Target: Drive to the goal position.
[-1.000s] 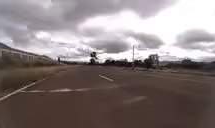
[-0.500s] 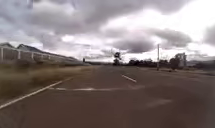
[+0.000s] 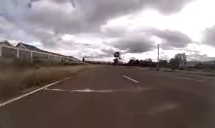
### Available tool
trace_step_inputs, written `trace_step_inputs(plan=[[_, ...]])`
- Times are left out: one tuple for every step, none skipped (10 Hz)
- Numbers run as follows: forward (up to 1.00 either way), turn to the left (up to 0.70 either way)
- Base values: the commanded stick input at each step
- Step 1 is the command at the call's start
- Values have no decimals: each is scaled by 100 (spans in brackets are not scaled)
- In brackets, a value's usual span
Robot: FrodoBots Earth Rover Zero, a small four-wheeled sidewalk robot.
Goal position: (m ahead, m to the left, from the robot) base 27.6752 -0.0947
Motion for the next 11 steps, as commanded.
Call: trace_step_inputs(plan=[[70, 0], [70, 0], [70, 0], [70, 0], [70, 0], [70, 0], [70, 0], [70, 0], [70, 0], [70, 0], [70, 0]])
